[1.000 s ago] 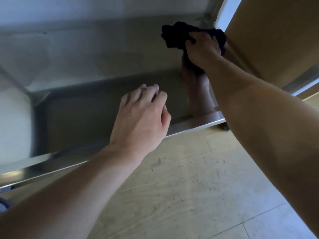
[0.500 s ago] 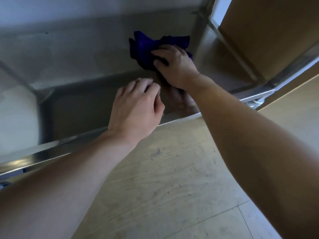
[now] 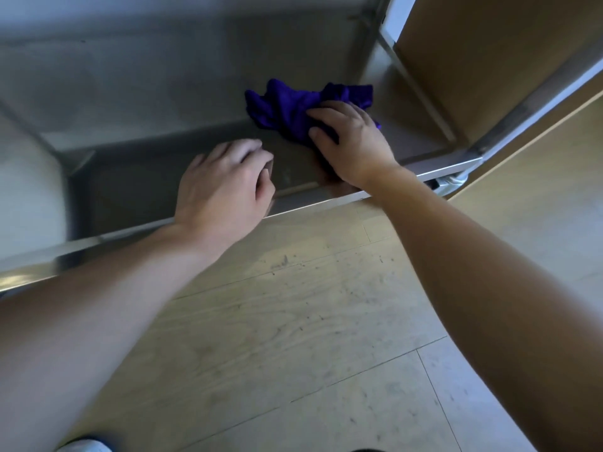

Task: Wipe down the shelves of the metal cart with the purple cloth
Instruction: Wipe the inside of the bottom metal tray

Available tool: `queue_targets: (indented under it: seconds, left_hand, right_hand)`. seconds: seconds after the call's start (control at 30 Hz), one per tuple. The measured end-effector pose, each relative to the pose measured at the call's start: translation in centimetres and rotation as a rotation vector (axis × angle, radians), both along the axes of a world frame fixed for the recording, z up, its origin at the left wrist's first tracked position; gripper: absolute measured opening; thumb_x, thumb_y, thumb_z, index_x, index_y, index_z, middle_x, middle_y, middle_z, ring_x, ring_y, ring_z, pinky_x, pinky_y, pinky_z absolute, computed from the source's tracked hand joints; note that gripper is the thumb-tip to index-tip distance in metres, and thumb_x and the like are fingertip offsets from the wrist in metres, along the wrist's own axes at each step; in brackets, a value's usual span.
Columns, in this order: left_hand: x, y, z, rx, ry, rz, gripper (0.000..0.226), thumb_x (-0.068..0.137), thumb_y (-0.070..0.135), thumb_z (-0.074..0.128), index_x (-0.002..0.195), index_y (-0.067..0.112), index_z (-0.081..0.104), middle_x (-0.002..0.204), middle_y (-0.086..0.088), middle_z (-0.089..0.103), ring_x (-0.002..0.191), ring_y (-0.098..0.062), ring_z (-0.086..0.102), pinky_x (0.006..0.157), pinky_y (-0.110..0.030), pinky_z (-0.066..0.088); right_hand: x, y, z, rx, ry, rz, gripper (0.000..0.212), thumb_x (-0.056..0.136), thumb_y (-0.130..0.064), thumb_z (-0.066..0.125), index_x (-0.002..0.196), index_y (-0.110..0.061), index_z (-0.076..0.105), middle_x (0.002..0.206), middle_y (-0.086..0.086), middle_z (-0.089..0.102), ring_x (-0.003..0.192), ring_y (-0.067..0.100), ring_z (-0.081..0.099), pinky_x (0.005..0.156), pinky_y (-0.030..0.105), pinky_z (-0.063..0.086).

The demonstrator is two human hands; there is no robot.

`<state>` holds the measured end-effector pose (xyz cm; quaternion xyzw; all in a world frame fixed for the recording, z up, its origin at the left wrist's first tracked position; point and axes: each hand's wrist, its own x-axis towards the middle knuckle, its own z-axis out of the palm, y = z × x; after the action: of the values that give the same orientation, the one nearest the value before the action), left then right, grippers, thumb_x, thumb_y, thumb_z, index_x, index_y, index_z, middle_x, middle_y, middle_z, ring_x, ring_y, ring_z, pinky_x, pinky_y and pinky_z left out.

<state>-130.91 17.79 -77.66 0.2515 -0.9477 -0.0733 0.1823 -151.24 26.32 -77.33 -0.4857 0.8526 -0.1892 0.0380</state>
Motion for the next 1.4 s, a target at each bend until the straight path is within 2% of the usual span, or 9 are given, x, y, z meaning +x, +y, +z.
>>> queue_targets:
  seconds: [0.2,0.3,0.47,0.63,0.77,1.03,1.17,1.4]
  left_hand:
    - [-0.6,0.9,-0.4,-0.006,0.01,0.027,0.026,0.093,0.021,0.05,0.111,0.012,0.067,0.13,-0.004,0.061,0.116,-0.028,0.058,0.088,-0.046,0.047]
    - [-0.6,1.2,-0.5,-0.005,0.022,0.035,0.026,0.092,0.021,0.051,0.111,0.012,0.066,0.129,-0.004,0.061,0.117,-0.028,0.057,0.088,-0.046,0.046]
    - [-0.7,1.8,-0.6,-0.002,0.025,0.052,0.027,0.093,0.017,0.049,0.112,0.01,0.067,0.13,-0.007,0.061,0.121,-0.03,0.055,0.096,-0.046,0.043]
    - [-0.2,1.8,-0.3,0.029,0.005,0.041,0.03,0.095,0.019,0.047,0.117,0.013,0.065,0.134,-0.005,0.058,0.124,-0.026,0.053,0.098,-0.045,0.043]
    - [2.4,0.8,0.1,0.037,-0.017,0.085,0.033,0.094,0.026,0.046,0.122,0.019,0.063,0.136,-0.001,0.056,0.124,-0.024,0.053,0.094,-0.044,0.044]
    - [12.1,-2.3,0.7,0.019,-0.079,0.296,0.03,0.091,0.025,0.045,0.114,0.021,0.063,0.13,-0.001,0.057,0.12,-0.025,0.054,0.089,-0.046,0.045]
    - [16.0,-3.3,1.1,0.048,-0.102,0.415,0.025,0.091,0.024,0.047,0.108,0.019,0.064,0.127,-0.002,0.057,0.116,-0.026,0.054,0.088,-0.043,0.044]
    - [21.7,-4.8,1.7,0.074,-0.15,0.552,0.027,0.093,0.024,0.046,0.111,0.016,0.065,0.125,-0.004,0.056,0.114,-0.028,0.054,0.091,-0.045,0.044]
  right_hand:
    - [-4.8,6.1,0.8,0.001,-0.028,-0.266,0.04,0.097,-0.041,0.045,0.136,-0.032,0.051,0.147,-0.004,0.045,0.14,0.027,0.033,0.117,0.045,0.027]
    - [-5.6,7.4,1.0,0.009,-0.039,-0.315,0.041,0.097,-0.041,0.044,0.136,-0.032,0.05,0.148,-0.004,0.044,0.141,0.028,0.032,0.116,0.047,0.026]
    - [-3.8,6.4,0.8,-0.017,-0.048,-0.346,0.039,0.098,-0.034,0.045,0.135,-0.025,0.053,0.146,0.001,0.047,0.138,0.032,0.034,0.118,0.041,0.023]
    - [1.7,3.8,0.4,-0.038,-0.065,-0.208,0.04,0.097,-0.035,0.046,0.136,-0.029,0.052,0.147,-0.002,0.045,0.143,0.032,0.027,0.119,0.045,0.02]
    - [4.8,2.3,0.6,-0.025,-0.087,-0.119,0.042,0.096,-0.033,0.047,0.137,-0.03,0.051,0.149,-0.004,0.042,0.145,0.03,0.024,0.121,0.044,0.015]
    - [11.6,-2.4,1.3,0.062,-0.103,0.039,0.044,0.096,-0.029,0.044,0.14,-0.026,0.046,0.152,-0.002,0.035,0.146,0.033,0.021,0.122,0.044,0.008]
    - [16.6,-5.3,1.5,0.096,-0.099,0.128,0.047,0.095,-0.028,0.045,0.142,-0.025,0.042,0.153,0.0,0.031,0.146,0.038,0.014,0.122,0.046,0.006]
    - [23.5,-10.5,1.9,0.141,-0.105,0.322,0.046,0.096,-0.026,0.043,0.143,-0.023,0.04,0.154,0.002,0.029,0.146,0.043,0.009,0.122,0.051,0.005]
